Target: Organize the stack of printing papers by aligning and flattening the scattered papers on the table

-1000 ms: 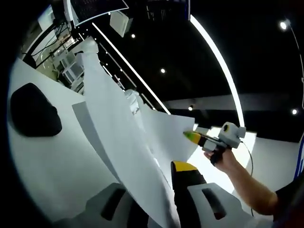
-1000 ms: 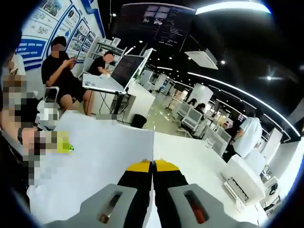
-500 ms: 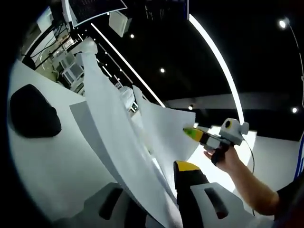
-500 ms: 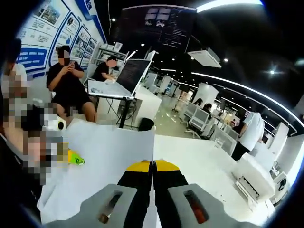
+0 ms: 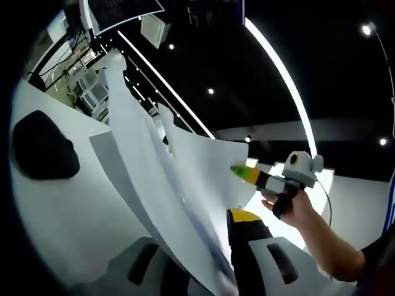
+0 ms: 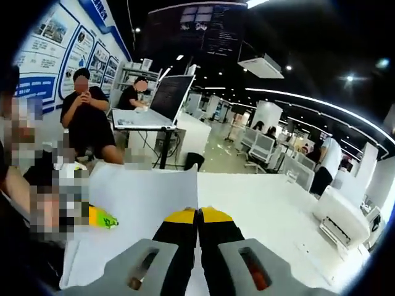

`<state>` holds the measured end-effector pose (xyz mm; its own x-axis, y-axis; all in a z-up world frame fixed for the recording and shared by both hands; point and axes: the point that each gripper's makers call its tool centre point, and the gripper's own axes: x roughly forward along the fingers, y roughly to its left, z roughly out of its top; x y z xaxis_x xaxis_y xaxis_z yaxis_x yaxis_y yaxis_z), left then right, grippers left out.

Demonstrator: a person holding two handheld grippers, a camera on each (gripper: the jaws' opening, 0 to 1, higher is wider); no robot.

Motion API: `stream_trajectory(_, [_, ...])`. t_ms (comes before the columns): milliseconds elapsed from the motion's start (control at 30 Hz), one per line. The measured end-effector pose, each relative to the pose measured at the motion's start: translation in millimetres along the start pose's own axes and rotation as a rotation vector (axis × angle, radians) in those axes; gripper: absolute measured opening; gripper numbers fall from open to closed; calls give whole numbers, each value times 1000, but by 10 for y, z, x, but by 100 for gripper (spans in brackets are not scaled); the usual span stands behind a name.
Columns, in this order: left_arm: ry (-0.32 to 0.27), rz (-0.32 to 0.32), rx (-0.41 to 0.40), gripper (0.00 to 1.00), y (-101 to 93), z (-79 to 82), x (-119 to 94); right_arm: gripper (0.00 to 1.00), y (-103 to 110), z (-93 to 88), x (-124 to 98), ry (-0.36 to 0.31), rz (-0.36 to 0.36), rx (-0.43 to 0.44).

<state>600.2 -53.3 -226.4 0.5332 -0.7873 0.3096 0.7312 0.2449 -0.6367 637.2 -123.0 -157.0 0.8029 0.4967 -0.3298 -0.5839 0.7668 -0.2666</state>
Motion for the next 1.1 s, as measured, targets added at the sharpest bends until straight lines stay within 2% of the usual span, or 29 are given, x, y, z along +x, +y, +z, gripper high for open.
stream_trajectory(167, [4, 1, 8, 25, -4, -5, 3, 0, 34, -46, 46, -9, 12, 103])
stream_trajectory(267, [5, 0, 8, 25, -5, -5, 3, 0, 58, -64, 65, -12, 18, 130])
stream_trajectory(600, [7, -1, 20, 26, -5, -6, 8, 0, 231, -131, 177, 5, 46, 134])
stream_trajectory(867, [5, -1, 19, 25, -9, 0, 2, 0, 190, 59, 222, -46, 52, 199])
stream_trajectory(1100, [3, 3, 23, 23, 3, 11, -6, 0, 208, -27, 276, -41, 51, 225])
